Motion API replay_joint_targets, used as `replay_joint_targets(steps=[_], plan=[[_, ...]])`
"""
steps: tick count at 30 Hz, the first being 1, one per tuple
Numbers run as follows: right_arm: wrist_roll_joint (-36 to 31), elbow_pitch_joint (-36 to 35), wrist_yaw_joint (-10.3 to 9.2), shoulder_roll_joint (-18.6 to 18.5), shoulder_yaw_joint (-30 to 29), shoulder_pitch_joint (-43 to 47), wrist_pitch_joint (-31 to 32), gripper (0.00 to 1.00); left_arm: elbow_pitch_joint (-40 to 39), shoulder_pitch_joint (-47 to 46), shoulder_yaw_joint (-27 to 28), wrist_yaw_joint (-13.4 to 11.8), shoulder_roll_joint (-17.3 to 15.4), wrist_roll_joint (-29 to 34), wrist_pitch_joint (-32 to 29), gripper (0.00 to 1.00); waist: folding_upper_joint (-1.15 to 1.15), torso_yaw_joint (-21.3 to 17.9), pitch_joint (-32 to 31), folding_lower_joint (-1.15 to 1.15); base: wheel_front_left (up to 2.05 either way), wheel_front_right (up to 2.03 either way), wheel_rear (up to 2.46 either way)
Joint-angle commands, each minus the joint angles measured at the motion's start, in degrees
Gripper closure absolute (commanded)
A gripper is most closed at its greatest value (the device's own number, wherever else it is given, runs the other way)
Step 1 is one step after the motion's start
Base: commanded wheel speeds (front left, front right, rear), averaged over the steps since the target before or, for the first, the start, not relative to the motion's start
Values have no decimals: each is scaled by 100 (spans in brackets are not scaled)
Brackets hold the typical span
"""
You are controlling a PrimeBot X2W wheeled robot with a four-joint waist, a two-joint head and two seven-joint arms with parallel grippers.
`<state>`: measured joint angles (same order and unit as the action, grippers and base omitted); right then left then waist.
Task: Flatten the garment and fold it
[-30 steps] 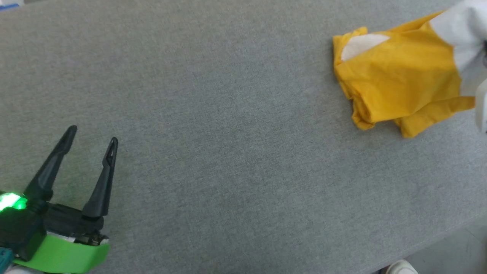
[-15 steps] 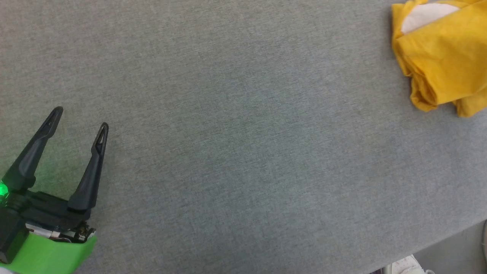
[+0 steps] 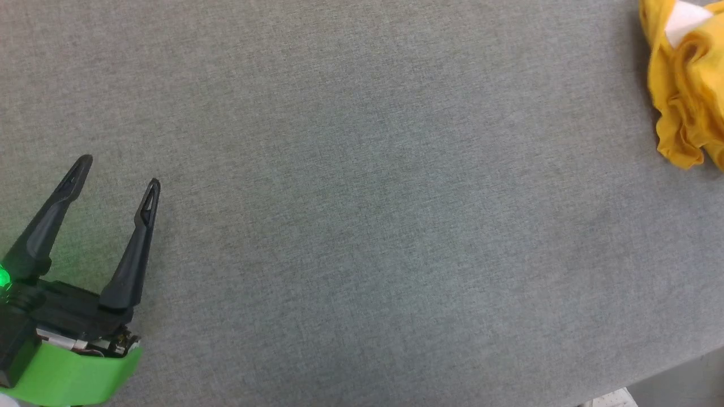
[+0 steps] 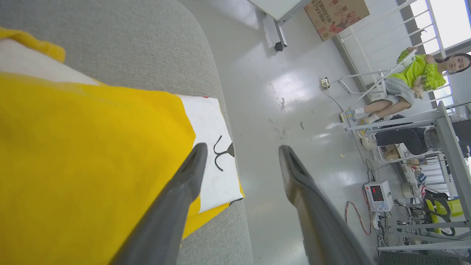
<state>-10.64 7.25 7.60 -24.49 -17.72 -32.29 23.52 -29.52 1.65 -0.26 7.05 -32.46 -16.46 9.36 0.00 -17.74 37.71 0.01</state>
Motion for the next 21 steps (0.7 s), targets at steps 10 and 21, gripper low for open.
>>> replay_joint_targets(steps=[10, 21], plan=[[74, 237, -11, 319, -112, -214, -458, 0, 331, -232, -109, -135, 184, -91, 190, 0, 0, 148, -338, -1, 0, 0, 0], [503, 138, -11, 1027, -266, 274, -1456, 0, 1236, -441, -181, -481, 696, 54, 492, 0, 0, 683, -1269, -1, 0, 0, 0]])
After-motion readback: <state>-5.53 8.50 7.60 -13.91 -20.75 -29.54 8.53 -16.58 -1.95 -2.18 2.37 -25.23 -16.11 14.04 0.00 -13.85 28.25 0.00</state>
